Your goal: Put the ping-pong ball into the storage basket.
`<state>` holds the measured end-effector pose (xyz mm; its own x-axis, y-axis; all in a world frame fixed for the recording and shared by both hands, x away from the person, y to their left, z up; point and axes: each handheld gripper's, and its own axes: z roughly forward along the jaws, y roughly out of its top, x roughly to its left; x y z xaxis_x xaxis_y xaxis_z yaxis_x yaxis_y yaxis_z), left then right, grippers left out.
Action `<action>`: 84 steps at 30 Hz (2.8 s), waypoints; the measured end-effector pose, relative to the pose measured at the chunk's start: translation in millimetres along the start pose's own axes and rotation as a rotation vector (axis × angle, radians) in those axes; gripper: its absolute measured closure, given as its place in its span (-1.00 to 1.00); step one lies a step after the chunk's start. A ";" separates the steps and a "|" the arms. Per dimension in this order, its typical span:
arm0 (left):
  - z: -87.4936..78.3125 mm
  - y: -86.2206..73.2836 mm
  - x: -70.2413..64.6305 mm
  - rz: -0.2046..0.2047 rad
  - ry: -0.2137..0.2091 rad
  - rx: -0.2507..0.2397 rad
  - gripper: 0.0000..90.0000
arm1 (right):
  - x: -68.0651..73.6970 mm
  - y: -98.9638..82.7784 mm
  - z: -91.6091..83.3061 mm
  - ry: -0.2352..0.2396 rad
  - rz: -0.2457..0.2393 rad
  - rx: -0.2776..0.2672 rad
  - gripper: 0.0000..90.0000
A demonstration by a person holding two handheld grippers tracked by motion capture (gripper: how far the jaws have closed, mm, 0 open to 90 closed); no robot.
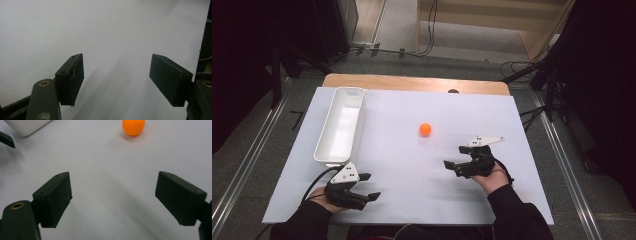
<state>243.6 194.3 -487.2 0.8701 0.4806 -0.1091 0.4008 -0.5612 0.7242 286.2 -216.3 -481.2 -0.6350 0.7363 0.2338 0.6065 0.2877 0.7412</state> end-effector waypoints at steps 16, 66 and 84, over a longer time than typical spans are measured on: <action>0.7 -0.4 -0.1 -0.001 -0.001 0.005 -0.38 | -0.2 16.2 4.3 0.014 -0.008 0.009 -0.72; -8.9 -7.9 4.5 -0.050 0.058 -0.039 -0.38 | 0.9 90.8 23.2 0.016 -0.074 -0.012 -0.72; -13.5 -13.0 0.8 -0.055 0.073 -0.039 -0.38 | -7.7 112.1 51.3 0.001 -0.085 0.005 -0.72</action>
<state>235.3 211.0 -487.5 0.8231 0.5590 -0.1004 0.4347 -0.5063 0.7448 383.6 -158.3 -432.1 -0.6847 0.7086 0.1704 0.5527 0.3524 0.7552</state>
